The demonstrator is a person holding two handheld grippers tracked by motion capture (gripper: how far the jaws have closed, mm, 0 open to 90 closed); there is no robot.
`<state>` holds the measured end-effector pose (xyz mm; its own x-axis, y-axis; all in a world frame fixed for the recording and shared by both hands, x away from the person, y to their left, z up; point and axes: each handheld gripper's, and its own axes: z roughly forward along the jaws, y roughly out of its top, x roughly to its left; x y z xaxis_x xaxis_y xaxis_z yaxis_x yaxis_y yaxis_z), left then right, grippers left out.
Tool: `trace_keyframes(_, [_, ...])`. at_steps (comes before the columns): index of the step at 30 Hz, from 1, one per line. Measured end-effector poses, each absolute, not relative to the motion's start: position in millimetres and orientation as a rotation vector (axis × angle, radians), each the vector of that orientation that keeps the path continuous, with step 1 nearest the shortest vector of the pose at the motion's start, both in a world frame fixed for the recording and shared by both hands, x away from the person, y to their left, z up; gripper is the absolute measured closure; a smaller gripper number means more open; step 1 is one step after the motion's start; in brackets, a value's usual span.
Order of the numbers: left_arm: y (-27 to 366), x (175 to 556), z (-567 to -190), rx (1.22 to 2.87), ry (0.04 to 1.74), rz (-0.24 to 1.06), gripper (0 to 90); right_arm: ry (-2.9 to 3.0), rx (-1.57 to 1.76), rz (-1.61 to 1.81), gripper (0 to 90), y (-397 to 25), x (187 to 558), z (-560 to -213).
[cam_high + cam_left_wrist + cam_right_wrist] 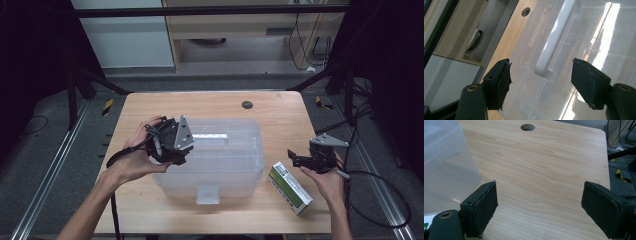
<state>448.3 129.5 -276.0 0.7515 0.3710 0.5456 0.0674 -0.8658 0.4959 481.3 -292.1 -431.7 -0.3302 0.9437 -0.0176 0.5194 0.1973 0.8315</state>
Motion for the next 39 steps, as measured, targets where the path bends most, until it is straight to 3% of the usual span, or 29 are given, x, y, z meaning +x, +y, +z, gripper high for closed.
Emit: trace_keyframes(39, [100, 458, -290, 2.662, 0.170, 1.079, 44.8, 1.950, 1.357, 1.015, 14.2, -291, 482, -433])
